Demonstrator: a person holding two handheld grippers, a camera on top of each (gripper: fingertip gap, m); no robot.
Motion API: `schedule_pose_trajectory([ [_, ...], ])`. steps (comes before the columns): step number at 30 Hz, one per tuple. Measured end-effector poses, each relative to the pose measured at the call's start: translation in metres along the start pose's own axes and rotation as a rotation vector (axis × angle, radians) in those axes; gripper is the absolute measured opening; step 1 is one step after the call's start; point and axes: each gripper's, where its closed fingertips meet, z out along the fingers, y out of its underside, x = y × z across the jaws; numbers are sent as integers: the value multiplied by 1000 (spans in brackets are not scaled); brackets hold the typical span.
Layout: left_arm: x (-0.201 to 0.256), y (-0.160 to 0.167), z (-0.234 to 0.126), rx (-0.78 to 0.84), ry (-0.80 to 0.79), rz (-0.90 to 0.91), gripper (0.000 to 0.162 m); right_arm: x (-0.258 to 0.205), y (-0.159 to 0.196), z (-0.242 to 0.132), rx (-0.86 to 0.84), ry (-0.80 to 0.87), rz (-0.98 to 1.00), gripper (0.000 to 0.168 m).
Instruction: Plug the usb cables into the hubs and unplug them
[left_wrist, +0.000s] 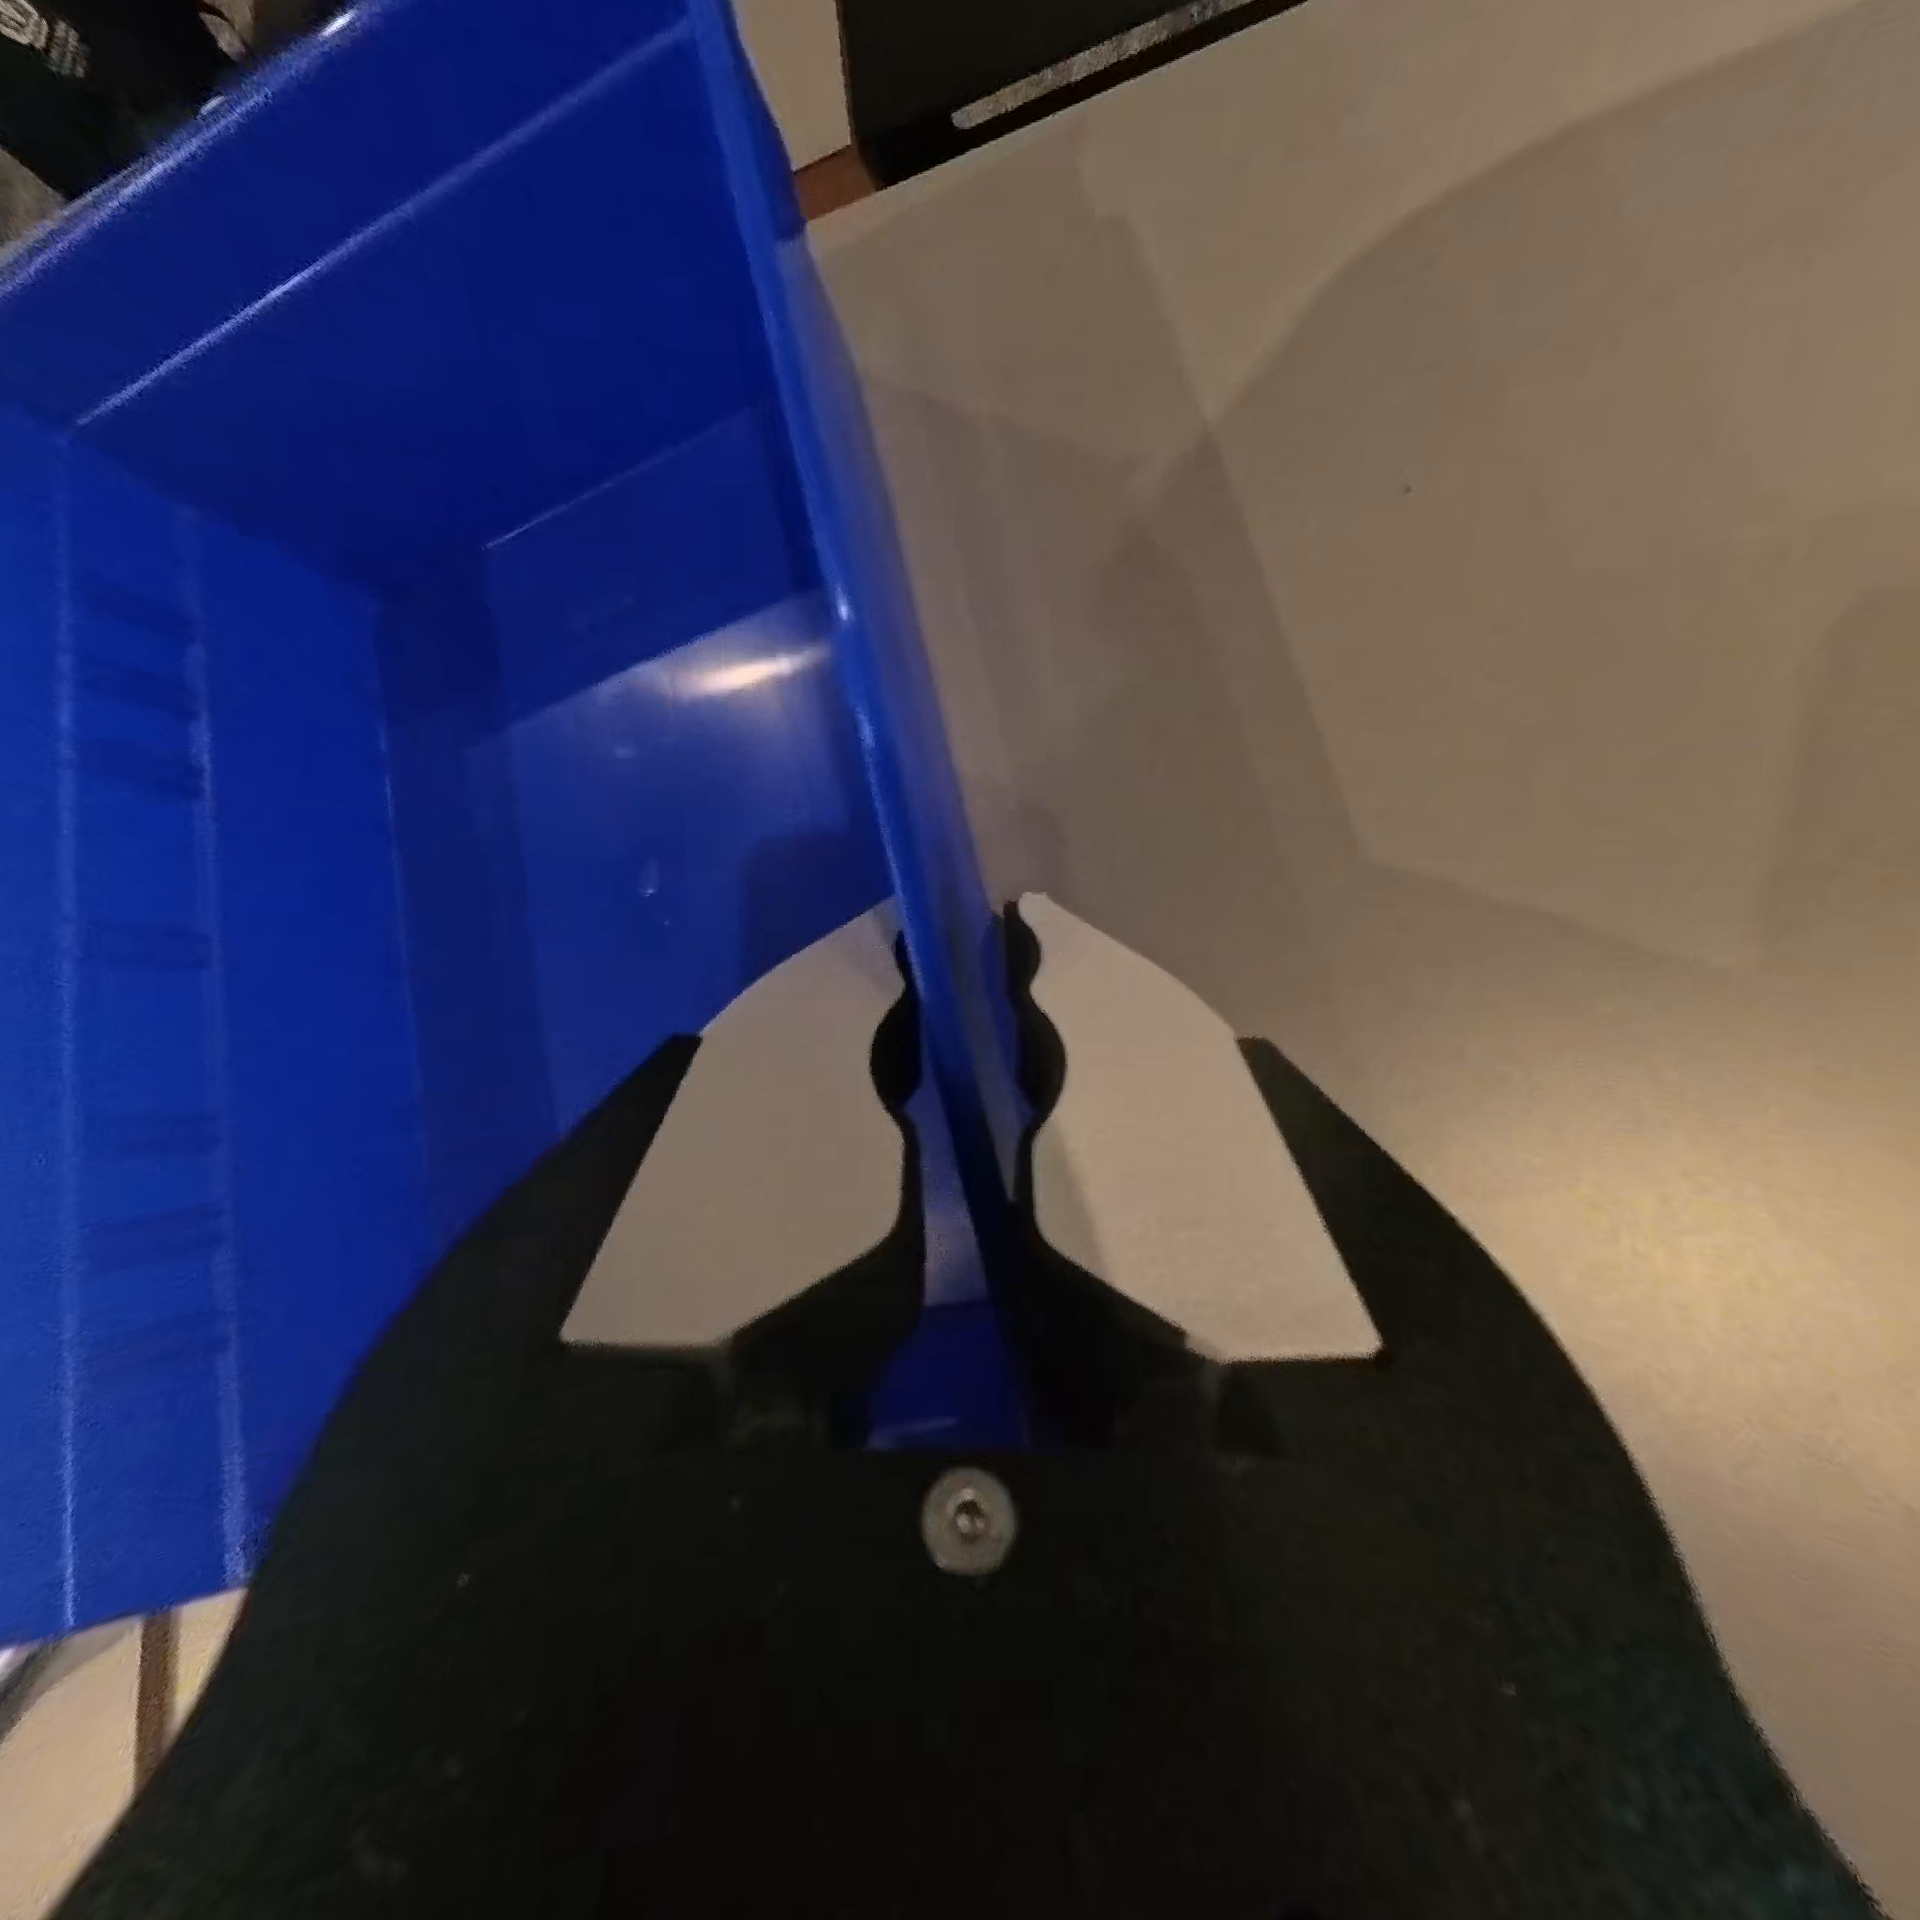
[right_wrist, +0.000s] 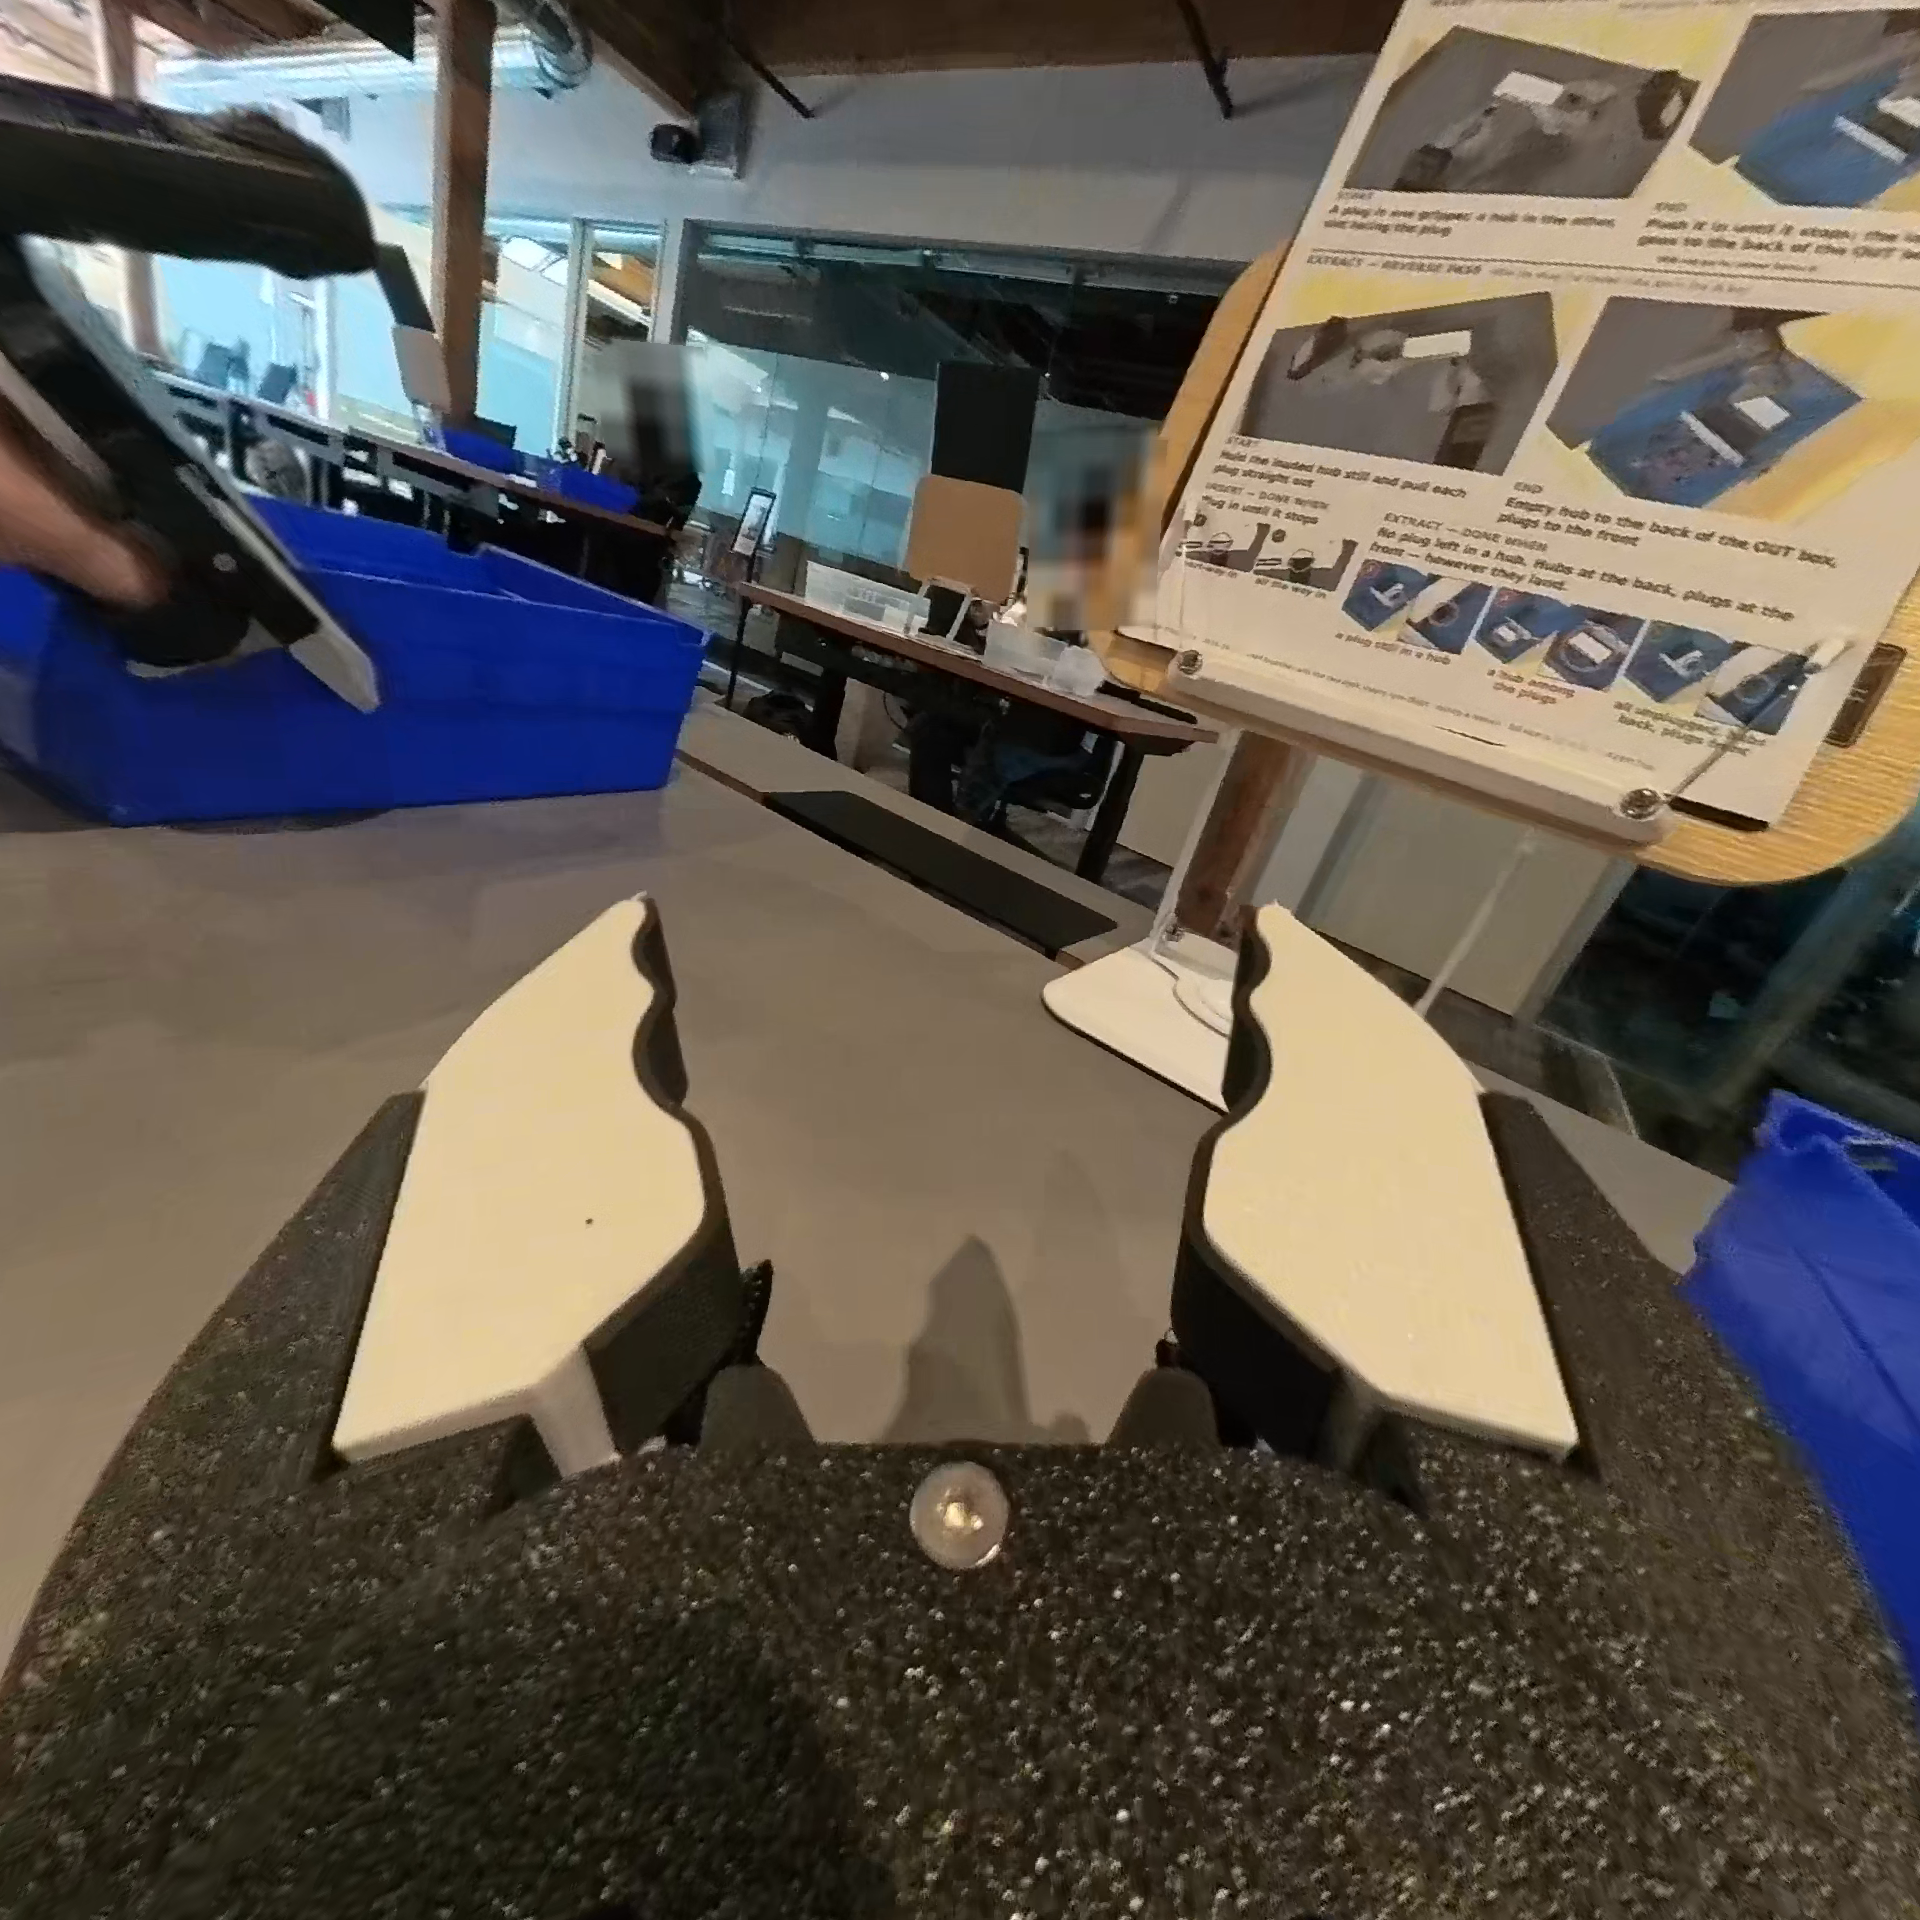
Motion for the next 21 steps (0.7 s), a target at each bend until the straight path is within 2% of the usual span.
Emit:
schedule_pose_trajectory([
  [7, 21, 7, -26, 91, 52, 108, 7, 12, -1, -2, 17, 49, 56, 100],
  [10, 42, 8, -54, 170, 65, 203, 7, 15, -2, -3, 27, 62, 62, 97],
  [14, 81, 14, -98, 266, 131, 426, 7, 24, -3, -6, 36, 103, 68, 96],
  [17, 114, 22, -121, 318, 221, 523, 6, 52, -5, -16, 36, 277, 52, 103],
  [21, 151, 46, -138, 315, 362, 676, 6, 74, -20, -35, 37, 401, 10, 94],
])
